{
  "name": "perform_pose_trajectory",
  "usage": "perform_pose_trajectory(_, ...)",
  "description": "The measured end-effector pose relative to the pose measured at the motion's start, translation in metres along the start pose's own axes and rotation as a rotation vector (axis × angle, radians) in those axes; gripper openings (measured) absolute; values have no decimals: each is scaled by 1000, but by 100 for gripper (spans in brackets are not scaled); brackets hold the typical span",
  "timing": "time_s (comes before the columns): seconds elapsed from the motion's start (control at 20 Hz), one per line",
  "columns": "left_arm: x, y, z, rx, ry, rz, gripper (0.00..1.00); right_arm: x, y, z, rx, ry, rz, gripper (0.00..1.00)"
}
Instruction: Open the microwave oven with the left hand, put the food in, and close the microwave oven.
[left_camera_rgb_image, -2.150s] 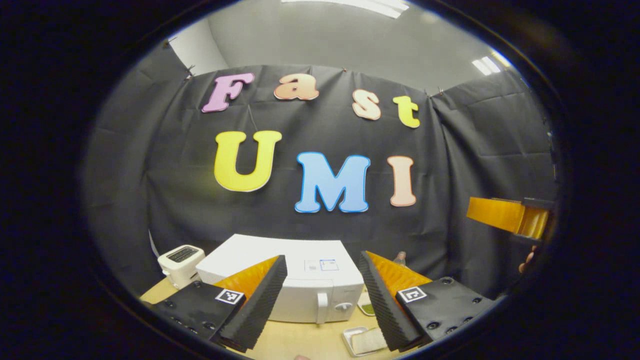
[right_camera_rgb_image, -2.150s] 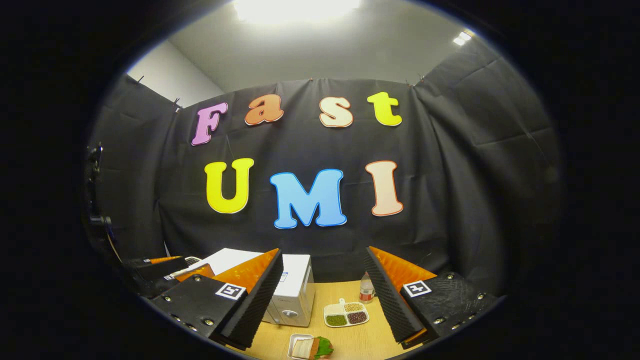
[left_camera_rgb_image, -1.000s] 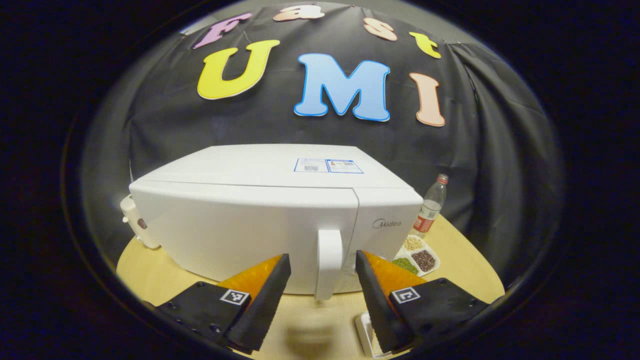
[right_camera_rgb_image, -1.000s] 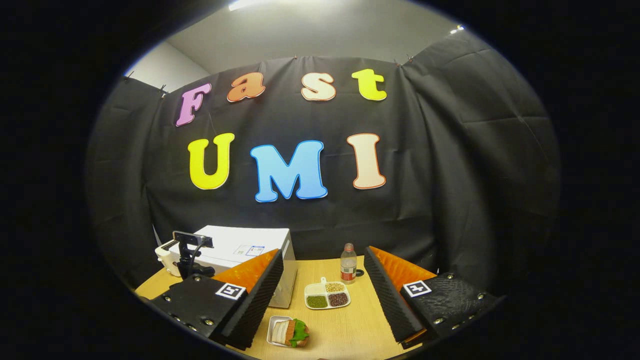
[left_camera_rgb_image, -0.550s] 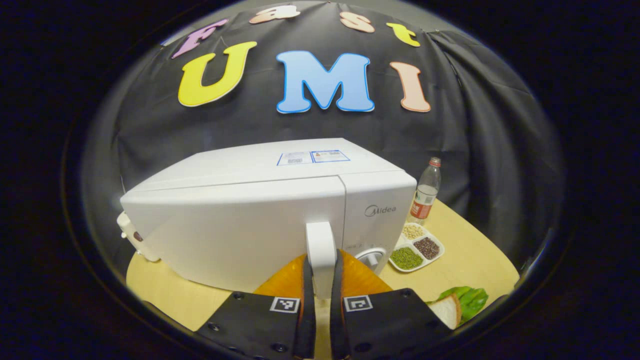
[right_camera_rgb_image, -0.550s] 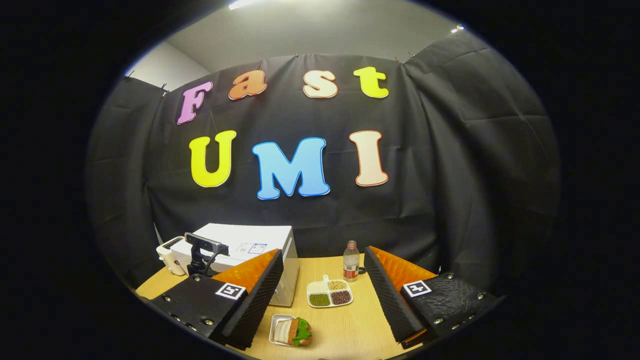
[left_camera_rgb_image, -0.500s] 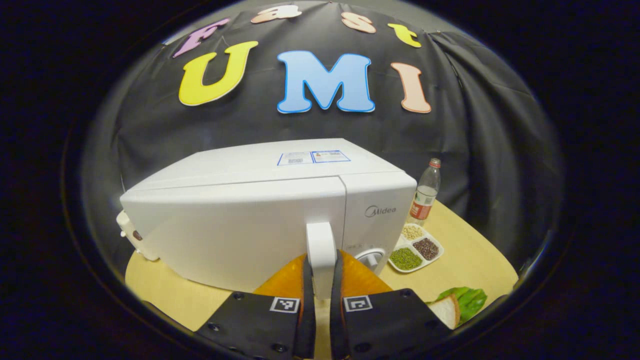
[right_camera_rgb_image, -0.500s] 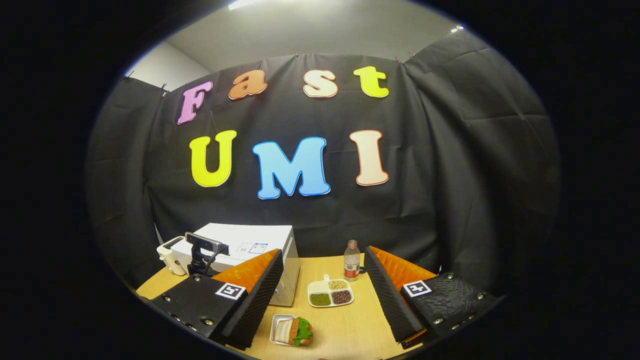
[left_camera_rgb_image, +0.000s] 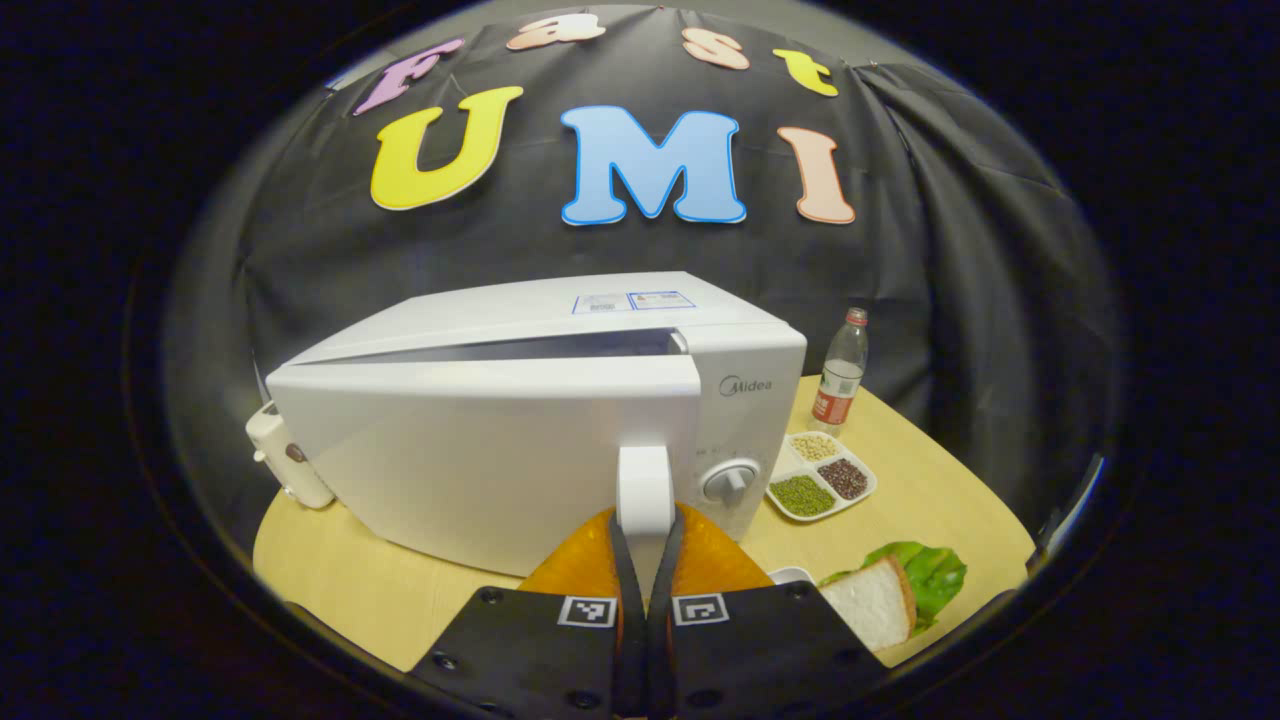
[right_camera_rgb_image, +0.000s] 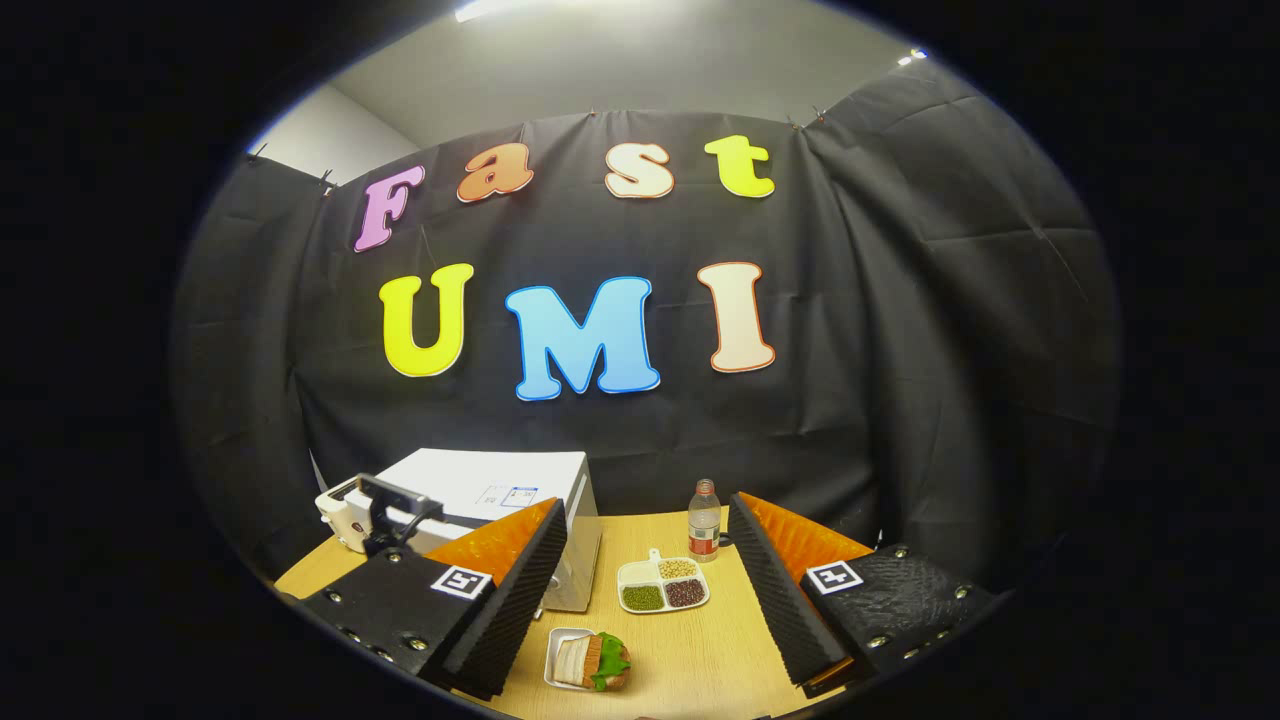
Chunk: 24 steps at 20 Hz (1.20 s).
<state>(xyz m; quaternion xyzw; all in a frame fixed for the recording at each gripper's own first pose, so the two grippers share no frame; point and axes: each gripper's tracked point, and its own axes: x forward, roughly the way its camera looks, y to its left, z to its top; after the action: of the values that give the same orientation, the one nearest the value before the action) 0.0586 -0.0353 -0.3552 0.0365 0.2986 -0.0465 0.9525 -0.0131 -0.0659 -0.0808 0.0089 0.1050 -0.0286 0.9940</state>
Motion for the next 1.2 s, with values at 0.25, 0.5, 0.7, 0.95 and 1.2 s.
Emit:
perform_pose_trajectory(0.25, -42, 10, -21, 26, 33, -47, 6, -3, 26, 1, 42, -2, 44, 98)
perform_pose_trajectory(0.5, -100, 37, -50, 51, 66, -83, 6, -11, 61, 0, 42, -15, 89, 98)
perform_pose_trajectory(0.7, -145, 72, -72, 60, 90, -89, 6, -18, 87, -6, 35, -10, 108, 98)
perform_pose_trajectory(0.95, -187, 120, -93, 100, 108, -97, 6, -25, 124, -7, 30, -14, 132, 99)
perform_pose_trajectory(1.2, -213, 163, -107, 114, 118, -88, 6, -32, 165, -8, 22, -19, 161, 99)
